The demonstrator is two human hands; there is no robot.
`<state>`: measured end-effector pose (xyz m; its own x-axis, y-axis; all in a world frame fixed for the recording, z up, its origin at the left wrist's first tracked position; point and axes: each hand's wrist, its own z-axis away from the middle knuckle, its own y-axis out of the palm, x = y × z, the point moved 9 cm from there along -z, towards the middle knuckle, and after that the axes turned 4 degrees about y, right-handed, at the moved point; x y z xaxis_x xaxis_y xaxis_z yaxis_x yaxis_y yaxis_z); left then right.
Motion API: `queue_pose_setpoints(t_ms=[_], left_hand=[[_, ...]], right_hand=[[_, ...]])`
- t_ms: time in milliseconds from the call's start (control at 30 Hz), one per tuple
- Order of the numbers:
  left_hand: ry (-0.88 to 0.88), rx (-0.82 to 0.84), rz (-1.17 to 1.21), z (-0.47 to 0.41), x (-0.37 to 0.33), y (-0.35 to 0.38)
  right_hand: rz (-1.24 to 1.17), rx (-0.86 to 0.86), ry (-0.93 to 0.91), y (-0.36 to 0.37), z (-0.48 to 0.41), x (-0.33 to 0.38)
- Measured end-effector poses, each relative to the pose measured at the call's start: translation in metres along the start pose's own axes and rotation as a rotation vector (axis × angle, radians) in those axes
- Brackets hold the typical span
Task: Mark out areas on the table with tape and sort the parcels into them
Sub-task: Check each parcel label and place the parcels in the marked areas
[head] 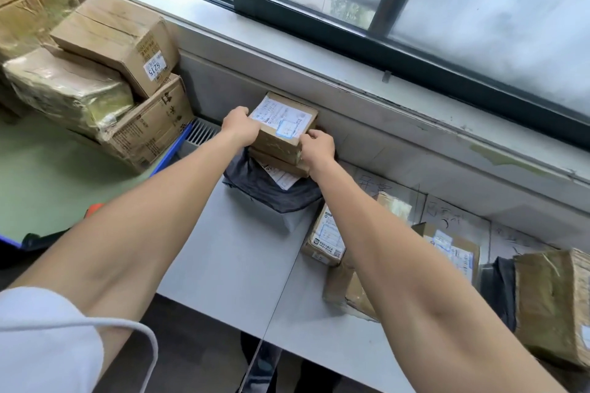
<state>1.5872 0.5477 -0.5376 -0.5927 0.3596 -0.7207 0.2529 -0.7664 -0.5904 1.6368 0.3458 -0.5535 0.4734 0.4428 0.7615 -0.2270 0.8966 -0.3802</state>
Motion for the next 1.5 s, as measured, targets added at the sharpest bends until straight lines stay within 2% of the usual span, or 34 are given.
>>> queue_pose_setpoints(t_ms=[333,500,667,800,833,967,1100,1200,1333,1400,1500], left_hand=[[-0.049,-0.107,0.226,0.018,0.003,-0.016],[-0.058,-0.157,0.391,0.030,-0.010,-0.025],[0.035,-0.096,0.506,0.049,-0.046,-0.016],[0.161,-0.051,0.383,0.063,-0.087,-0.010],[0.201,-0.043,0.318,0.067,-0.097,-0.010],[0.381,-0.047,0.055,0.087,-0.143,-0.009],[0.500,0.113,-0.086,0.115,-0.185,0.021],[0.528,0.208,-0.014,0.133,-0.206,0.037],[0.608,0.161,0.139,0.143,-0.238,0.037],[0.574,0.183,0.223,0.144,-0.243,0.042],[0.370,0.415,0.282,0.153,-0.229,0.079]], right_hand=[[-0.175,-0.093,0.031,-0.017,0.022,-0.009],[-0.274,0.039,0.053,-0.023,0.044,-0.014],[-0.351,0.181,0.015,-0.038,0.070,-0.024],[-0.309,0.288,-0.034,-0.058,0.081,-0.031],[-0.302,0.264,-0.046,-0.070,0.079,-0.032],[-0.330,-0.006,-0.120,-0.139,0.070,-0.029],[-0.266,0.158,-0.207,-0.154,0.072,-0.019],[-0.397,0.274,-0.202,-0.165,0.078,-0.014],[-0.439,0.214,-0.236,-0.199,0.076,-0.003],[-0.509,0.193,-0.245,-0.214,0.076,0.000],[-0.637,0.216,-0.240,-0.230,0.081,-0.005]])
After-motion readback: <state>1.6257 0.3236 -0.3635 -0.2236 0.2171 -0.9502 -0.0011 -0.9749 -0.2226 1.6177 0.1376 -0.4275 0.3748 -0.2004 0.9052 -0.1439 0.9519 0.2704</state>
